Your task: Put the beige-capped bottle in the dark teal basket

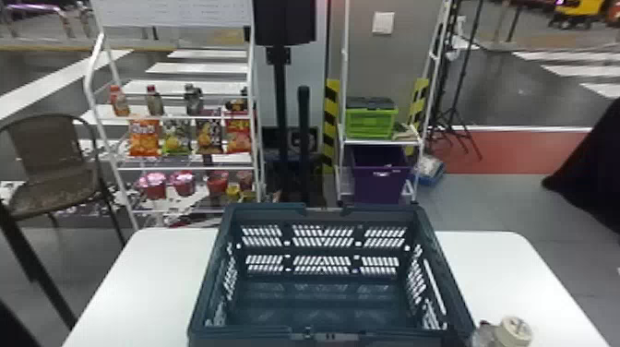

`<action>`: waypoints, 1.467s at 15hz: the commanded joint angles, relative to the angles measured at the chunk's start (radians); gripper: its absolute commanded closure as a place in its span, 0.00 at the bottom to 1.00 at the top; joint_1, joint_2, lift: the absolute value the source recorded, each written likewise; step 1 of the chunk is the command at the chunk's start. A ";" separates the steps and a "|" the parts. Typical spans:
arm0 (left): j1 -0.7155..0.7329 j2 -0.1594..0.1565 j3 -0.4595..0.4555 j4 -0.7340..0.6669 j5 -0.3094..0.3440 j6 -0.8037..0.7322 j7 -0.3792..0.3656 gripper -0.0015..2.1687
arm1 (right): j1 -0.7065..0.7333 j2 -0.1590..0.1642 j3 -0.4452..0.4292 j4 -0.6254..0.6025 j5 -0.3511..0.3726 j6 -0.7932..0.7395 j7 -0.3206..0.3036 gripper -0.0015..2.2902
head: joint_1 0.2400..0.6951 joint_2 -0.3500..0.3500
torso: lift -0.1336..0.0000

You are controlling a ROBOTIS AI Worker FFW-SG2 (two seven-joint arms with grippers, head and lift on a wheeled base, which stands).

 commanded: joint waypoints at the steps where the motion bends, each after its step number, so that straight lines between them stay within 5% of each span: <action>1: 0.000 -0.001 0.000 0.000 0.000 0.000 0.000 0.07 | 0.000 0.000 0.000 -0.002 0.000 0.000 0.001 1.00 | 0.57 0.50 | 1.00; 11: 0.000 -0.001 -0.002 0.001 0.000 0.000 0.000 0.07 | -0.020 0.000 0.000 -0.036 0.000 0.055 -0.001 1.00 | 0.57 0.50 | 1.00; 16: 0.002 -0.001 -0.002 0.004 0.000 -0.003 0.000 0.07 | -0.159 0.000 0.008 -0.149 0.005 0.387 -0.002 1.00 | 0.57 0.50 | 1.00; 22: -0.008 0.002 0.000 0.017 0.012 -0.003 -0.003 0.07 | -0.481 0.008 0.083 -0.166 0.034 0.960 -0.019 1.00 | 0.57 0.50 | 1.00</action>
